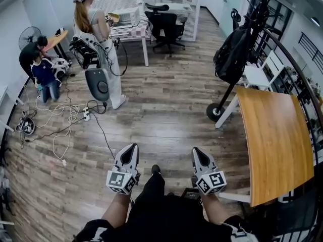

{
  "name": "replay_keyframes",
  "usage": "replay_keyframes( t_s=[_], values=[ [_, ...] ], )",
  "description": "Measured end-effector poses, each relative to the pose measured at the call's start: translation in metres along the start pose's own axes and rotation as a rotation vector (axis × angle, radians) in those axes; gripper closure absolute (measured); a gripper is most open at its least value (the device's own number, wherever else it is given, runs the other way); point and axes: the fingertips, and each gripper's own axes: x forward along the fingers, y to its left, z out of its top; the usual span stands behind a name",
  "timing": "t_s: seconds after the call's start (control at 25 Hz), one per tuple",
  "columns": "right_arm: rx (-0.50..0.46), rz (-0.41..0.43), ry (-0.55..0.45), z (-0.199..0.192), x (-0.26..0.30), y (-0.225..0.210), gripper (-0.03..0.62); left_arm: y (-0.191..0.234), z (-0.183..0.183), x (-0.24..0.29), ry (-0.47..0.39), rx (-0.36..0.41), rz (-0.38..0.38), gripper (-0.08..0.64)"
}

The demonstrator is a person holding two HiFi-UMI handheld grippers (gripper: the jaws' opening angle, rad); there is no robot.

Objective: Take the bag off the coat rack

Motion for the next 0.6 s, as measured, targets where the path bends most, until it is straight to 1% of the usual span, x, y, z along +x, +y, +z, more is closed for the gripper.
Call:
replay_keyframes(
  t_s=[0.2,0.4,0.52,0.6],
  values=[
    [-0.008,-0.005,-0.012,0.017,0.042,-0.025,0.558,0.02,0.011,0.052,-0.029,-0.018,-0.024,0.543],
    [-0.036,0.005,-0.005,0.037,0.104,-0.044,0.558,0.055,0.028,0.104,-0.066,-0.024,-0.028,0.543],
    [-0.048,0.006,-0.02,0.048,0.144,-0.049,0.558,0.085,0.042,0.127,-0.086,-0.006,-0.024,0.543],
    [-0.05,-0.009,-0.024,0.052,0.169,-0.053,0.558,0.106,0.051,0.14,-0.101,0.013,-0.012,0.543]
  ],
)
